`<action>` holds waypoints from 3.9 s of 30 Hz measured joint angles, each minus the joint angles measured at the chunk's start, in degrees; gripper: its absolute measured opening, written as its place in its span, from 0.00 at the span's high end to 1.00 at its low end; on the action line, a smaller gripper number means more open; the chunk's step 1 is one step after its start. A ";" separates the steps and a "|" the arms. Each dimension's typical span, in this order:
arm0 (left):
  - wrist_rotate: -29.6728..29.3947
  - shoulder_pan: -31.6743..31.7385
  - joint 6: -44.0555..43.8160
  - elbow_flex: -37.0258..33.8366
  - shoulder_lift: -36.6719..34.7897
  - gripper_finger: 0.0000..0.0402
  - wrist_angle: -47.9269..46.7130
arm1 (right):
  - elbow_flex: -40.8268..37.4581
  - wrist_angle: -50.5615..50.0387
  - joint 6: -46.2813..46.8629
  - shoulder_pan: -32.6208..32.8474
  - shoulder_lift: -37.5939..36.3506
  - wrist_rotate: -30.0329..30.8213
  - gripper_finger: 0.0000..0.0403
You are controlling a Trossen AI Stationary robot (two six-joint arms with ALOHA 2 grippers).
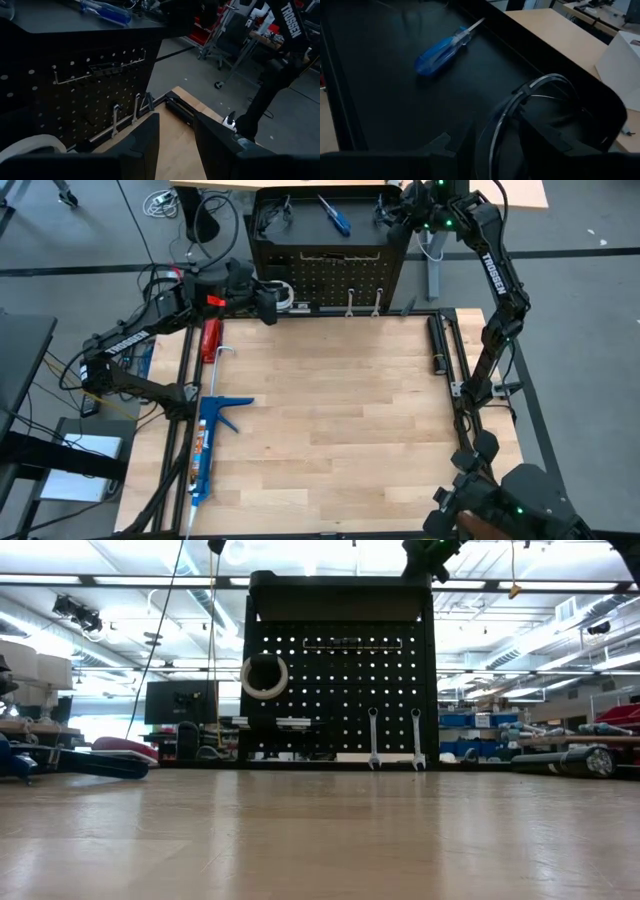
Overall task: Hang tools onto peg board
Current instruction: Remove the right black safety glasses from the black pegboard
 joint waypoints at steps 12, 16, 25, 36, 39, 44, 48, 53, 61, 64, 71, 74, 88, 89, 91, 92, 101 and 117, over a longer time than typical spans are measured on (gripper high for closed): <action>0.04 0.00 -0.17 0.00 0.00 0.69 0.02 | 0.02 -2.13 0.11 -0.37 0.04 0.00 0.62; 0.55 0.00 -0.63 0.00 0.00 0.69 0.00 | 0.20 -3.68 -0.17 -0.37 0.57 -0.04 0.62; 1.98 0.00 -1.25 0.00 0.00 0.69 0.02 | 0.13 -2.86 -0.11 0.06 0.83 -0.07 0.63; 1.98 0.00 -2.00 0.00 0.00 0.69 0.00 | 0.13 -2.74 -0.06 0.02 0.83 0.22 0.91; 1.98 0.00 -2.00 0.00 0.00 0.69 0.00 | 0.13 -2.70 -0.09 0.02 0.83 0.28 0.94; 1.98 0.00 -1.99 0.00 0.00 0.69 0.00 | 0.13 -2.70 -0.09 0.02 0.83 0.28 0.91; 1.96 0.00 -1.99 0.00 0.00 0.69 0.00 | 0.12 -2.67 0.05 0.05 0.83 0.30 0.89; 1.96 0.01 -1.99 0.00 0.01 0.69 0.00 | 0.00 -0.84 0.46 0.11 0.37 0.34 0.93; 1.94 0.00 -1.11 0.00 0.00 0.69 0.00 | 0.02 2.26 1.49 0.18 -0.96 -0.22 0.90; 1.92 0.00 -1.07 0.00 0.00 0.69 0.00 | 0.02 3.20 1.51 0.59 -1.96 -1.77 0.91; 1.80 0.02 0.80 0.00 0.00 0.69 0.02 | 0.02 3.76 1.79 2.14 -5.39 -4.34 0.91; 1.37 0.00 2.85 0.00 0.02 0.69 0.01 | 0.02 3.75 3.19 2.63 -6.87 -4.74 0.90; -5.71 0.22 7.01 0.00 0.59 0.69 0.87 | 0.11 -4.07 8.68 15.11 -12.26 -16.46 0.90; -5.86 0.22 7.08 0.00 0.59 0.69 1.03 | 0.13 -6.25 8.33 16.31 -12.50 -16.31 0.90; -6.85 0.22 8.13 0.00 0.59 0.69 1.57 | 0.13 -11.62 7.51 18.90 -12.57 -15.34 0.90; -7.58 0.22 8.91 0.00 0.59 0.69 1.79 | 0.13 -14.55 7.03 20.05 -12.50 -14.64 0.90; -12.34 0.22 11.62 0.00 0.59 0.69 5.74 | -3.16 -25.23 4.46 26.54 -12.28 -10.68 0.90; -13.49 0.22 11.61 0.00 0.59 0.69 6.05 | -27.18 -17.45 4.83 29.53 -18.18 -13.09 0.91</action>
